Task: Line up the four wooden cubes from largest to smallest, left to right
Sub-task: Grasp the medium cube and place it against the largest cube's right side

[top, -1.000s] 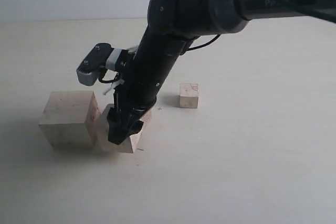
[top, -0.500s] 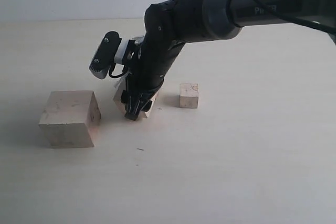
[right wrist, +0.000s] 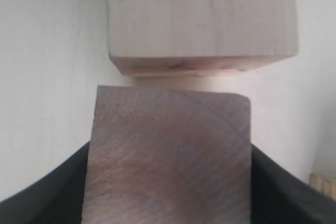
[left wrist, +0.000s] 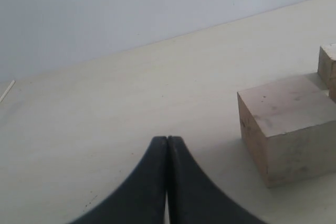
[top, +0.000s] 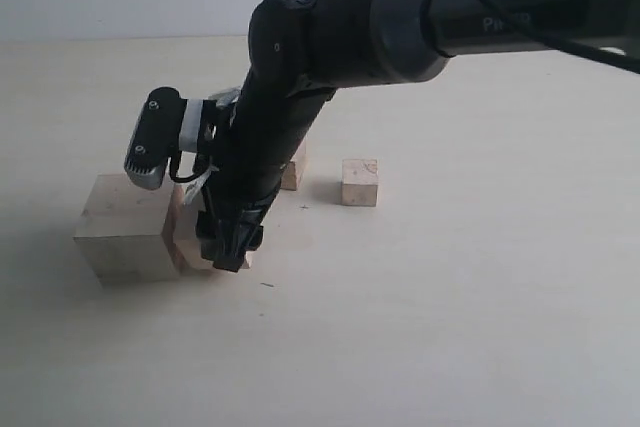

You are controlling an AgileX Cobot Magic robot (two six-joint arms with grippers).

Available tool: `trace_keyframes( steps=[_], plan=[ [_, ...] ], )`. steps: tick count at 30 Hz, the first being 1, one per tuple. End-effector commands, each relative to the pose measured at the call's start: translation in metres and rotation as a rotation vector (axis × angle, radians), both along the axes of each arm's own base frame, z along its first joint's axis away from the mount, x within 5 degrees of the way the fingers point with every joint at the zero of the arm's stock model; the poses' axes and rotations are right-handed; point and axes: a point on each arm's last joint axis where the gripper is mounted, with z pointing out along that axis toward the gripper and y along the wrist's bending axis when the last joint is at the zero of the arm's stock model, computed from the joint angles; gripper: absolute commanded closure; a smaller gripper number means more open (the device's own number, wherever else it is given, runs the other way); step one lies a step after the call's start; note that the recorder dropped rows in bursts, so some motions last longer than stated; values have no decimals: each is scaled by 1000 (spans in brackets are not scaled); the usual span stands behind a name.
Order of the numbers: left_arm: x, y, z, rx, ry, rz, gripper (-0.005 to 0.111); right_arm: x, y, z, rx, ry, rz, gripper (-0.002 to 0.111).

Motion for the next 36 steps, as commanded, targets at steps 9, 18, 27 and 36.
trace_keyframes(
  steps=[9,18,27,36],
  plan=[
    [0,0,0,-9,-9,3,107,9,5,-30,-8,-76,70,108],
    [0,0,0,-9,-9,3,107,6,10,-29,45,-77,134,108],
    [0,0,0,-9,-9,3,107,5,12,-32,69,-63,159,108],
    [0,0,0,-9,-9,3,107,6,13,-31,83,-81,147,107]
  ],
)
